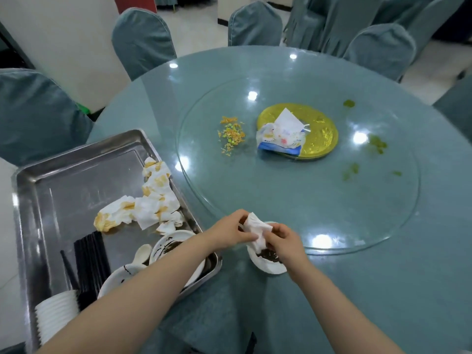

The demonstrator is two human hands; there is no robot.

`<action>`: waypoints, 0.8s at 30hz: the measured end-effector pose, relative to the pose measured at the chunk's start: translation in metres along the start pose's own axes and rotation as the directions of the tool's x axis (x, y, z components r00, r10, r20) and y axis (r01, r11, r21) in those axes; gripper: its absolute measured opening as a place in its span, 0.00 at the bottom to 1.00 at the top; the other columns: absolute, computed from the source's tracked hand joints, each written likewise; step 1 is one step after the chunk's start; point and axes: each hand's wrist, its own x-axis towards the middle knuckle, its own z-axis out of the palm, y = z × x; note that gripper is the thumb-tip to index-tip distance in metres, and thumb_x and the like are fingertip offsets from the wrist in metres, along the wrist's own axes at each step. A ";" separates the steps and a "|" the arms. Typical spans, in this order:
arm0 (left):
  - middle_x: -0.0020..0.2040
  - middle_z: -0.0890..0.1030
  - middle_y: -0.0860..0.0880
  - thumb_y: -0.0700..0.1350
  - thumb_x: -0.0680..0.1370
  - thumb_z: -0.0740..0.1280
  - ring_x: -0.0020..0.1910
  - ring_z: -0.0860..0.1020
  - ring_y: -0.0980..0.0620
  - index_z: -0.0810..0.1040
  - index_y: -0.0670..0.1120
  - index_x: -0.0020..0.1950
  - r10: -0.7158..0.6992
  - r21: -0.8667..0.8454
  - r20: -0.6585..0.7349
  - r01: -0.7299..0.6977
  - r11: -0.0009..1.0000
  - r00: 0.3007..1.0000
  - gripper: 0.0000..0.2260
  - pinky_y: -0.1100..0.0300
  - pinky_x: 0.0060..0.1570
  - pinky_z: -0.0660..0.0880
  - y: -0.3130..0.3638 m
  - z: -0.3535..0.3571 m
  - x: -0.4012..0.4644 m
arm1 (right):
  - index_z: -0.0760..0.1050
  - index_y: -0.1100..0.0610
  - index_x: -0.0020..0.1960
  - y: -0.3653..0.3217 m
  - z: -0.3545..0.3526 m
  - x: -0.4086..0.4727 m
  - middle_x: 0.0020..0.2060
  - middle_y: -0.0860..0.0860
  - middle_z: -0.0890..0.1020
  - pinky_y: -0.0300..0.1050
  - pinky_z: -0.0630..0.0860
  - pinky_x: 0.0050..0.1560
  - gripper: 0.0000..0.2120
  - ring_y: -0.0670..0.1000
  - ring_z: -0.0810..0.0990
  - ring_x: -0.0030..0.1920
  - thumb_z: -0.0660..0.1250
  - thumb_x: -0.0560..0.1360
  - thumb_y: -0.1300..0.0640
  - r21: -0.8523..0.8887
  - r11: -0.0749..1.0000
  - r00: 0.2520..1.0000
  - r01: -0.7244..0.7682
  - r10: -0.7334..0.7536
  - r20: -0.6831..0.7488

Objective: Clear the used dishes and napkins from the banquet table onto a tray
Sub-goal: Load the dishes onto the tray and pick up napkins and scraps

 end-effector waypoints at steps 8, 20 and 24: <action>0.79 0.45 0.40 0.65 0.78 0.56 0.78 0.46 0.42 0.46 0.41 0.79 -0.146 0.759 -0.119 0.185 0.624 0.982 0.40 0.47 0.76 0.47 -0.029 -0.021 0.033 | 0.79 0.56 0.44 0.010 -0.053 0.011 0.39 0.50 0.81 0.43 0.73 0.41 0.06 0.49 0.76 0.39 0.64 0.74 0.64 0.054 0.998 0.956 -0.038 0.052 -0.290; 0.80 0.50 0.47 0.64 0.79 0.51 0.78 0.51 0.49 0.50 0.46 0.79 0.034 0.781 -0.076 0.038 0.623 0.997 0.34 0.47 0.76 0.45 -0.035 0.011 0.021 | 0.77 0.55 0.50 0.008 -0.079 0.036 0.44 0.50 0.82 0.41 0.73 0.40 0.04 0.50 0.79 0.44 0.65 0.76 0.61 0.001 1.000 0.912 -0.021 0.020 -0.410; 0.73 0.70 0.51 0.59 0.79 0.56 0.72 0.67 0.52 0.71 0.51 0.70 0.053 0.581 -0.104 0.017 0.814 0.993 0.22 0.49 0.74 0.51 -0.021 0.014 0.025 | 0.77 0.55 0.50 0.004 -0.082 0.043 0.44 0.49 0.82 0.40 0.73 0.39 0.04 0.48 0.79 0.42 0.65 0.77 0.61 -0.014 1.000 0.911 -0.016 0.009 -0.412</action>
